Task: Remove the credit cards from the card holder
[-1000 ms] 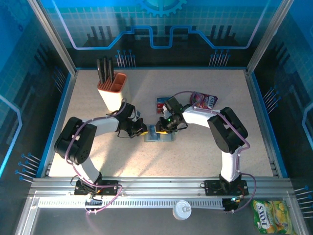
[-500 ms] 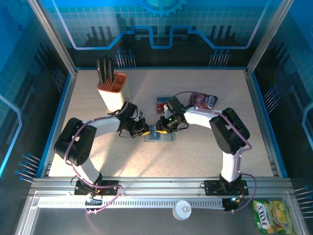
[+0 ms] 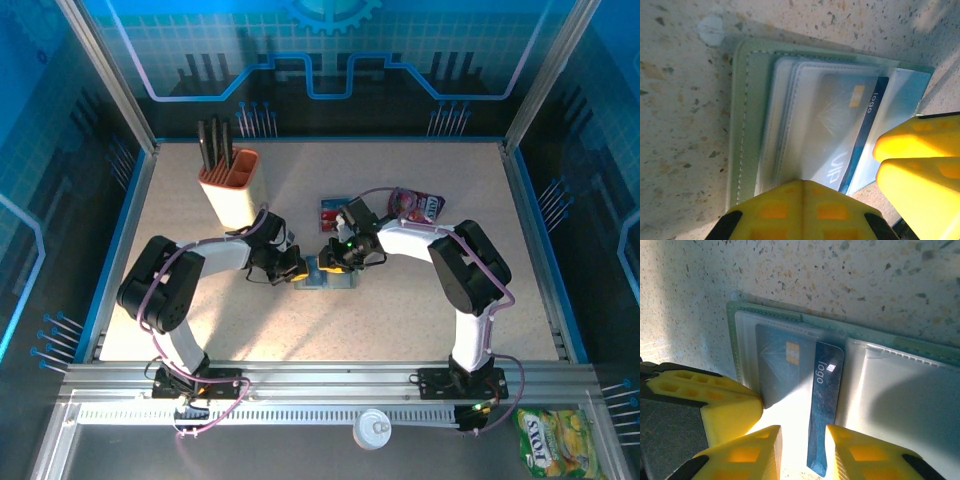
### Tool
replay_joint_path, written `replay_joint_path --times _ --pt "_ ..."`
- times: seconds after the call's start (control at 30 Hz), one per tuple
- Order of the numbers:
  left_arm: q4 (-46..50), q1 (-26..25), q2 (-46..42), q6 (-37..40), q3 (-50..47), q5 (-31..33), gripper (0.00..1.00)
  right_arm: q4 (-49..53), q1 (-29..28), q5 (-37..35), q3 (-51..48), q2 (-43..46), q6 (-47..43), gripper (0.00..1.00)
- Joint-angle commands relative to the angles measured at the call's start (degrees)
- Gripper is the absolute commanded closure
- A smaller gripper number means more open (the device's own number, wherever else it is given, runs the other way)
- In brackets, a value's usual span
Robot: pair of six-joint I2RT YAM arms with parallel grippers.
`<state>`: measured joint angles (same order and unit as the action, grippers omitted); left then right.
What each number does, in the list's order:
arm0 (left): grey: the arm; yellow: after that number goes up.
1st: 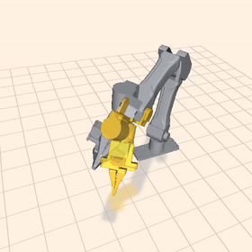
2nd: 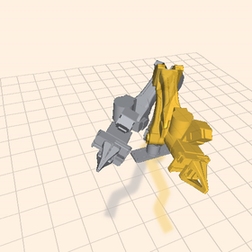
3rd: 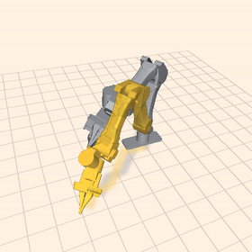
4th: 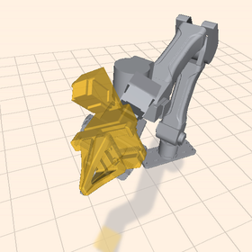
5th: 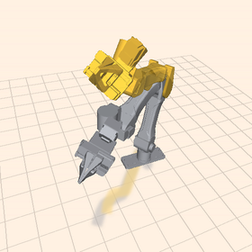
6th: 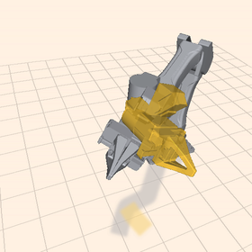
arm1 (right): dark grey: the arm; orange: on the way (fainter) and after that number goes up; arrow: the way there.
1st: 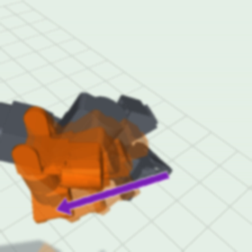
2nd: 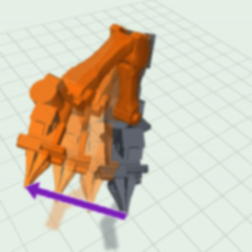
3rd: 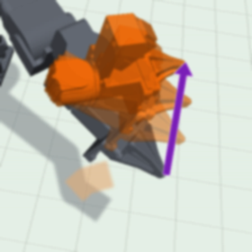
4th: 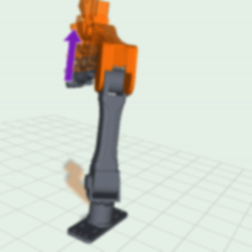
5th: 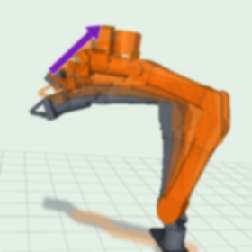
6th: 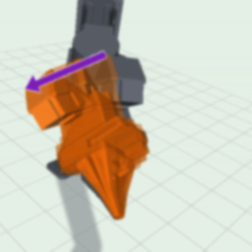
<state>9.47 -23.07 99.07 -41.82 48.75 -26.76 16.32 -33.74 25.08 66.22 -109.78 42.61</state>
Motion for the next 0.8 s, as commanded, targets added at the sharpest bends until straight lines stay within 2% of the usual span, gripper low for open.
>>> replay_joint_path --times 0.0,0.77 --pt "2.45 -0.22 -1.10 0.86 1.87 1.20 1.00 0.04 0.51 1.28 -0.85 0.77 0.45 0.69" --pt "4.98 -0.18 0.40 1.64 3.30 2.29 1.00 -0.40 0.58 1.82 -0.82 -0.83 0.37 0.68"
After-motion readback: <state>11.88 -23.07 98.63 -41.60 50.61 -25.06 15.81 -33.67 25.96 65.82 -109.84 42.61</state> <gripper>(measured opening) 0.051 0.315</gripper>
